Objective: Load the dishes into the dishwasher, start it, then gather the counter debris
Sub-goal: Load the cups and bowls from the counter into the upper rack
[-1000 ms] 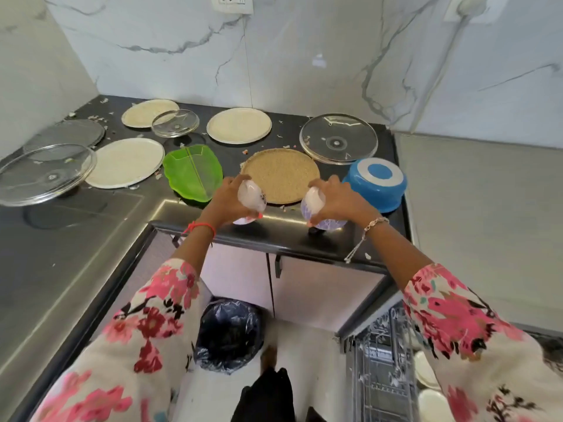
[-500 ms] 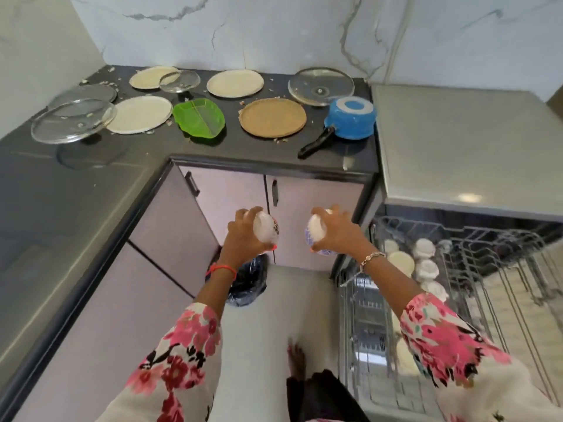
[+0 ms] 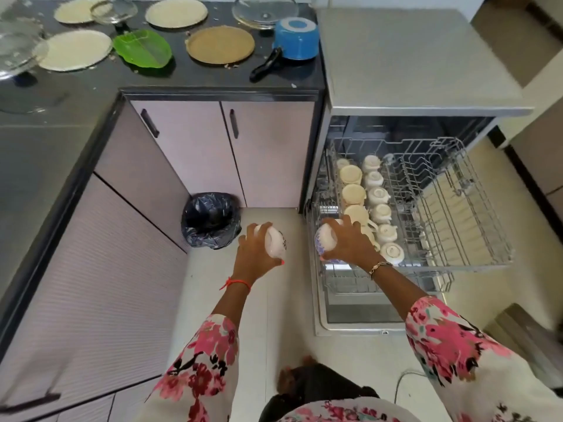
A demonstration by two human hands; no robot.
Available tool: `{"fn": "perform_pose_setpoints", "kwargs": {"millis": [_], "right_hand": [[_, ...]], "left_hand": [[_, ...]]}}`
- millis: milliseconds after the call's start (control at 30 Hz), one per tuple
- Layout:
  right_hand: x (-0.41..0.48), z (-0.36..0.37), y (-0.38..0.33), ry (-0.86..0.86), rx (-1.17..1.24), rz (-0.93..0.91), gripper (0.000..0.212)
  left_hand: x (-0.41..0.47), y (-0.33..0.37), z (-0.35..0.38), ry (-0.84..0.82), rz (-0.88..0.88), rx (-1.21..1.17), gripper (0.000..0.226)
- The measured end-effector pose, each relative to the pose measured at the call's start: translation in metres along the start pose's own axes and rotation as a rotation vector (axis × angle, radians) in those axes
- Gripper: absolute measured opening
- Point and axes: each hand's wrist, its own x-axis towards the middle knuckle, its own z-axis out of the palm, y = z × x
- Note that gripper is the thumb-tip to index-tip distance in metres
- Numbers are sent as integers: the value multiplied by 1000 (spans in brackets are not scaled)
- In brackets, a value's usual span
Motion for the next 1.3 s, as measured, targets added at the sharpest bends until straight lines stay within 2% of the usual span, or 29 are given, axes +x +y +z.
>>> {"fn": "perform_pose_setpoints", "kwargs": {"millis": [267, 367, 567, 733, 900, 1067, 1300], "right_hand": [[-48, 4, 79, 21, 43, 121, 99], [-57, -4, 119, 49, 96, 174, 105], [-54, -25, 225, 60, 113, 227, 101], [-30, -46, 309, -2, 94, 201, 95], [1, -50, 366, -52, -69, 106, 94], [41, -32, 389, -84, -137, 8, 95], [73, 15, 401, -265, -294, -130, 96]], "left_hand": [[-10, 60, 56, -97, 121, 46, 92], [-2, 93, 80, -120, 173, 56, 90], [33, 165, 146, -112, 203, 64, 91], [64, 223, 199, -67, 125, 18, 92], [90, 256, 240, -39, 82, 36, 89], [105, 260, 269, -56, 26, 71, 88], [127, 249, 294, -85, 39, 143, 91]]}}
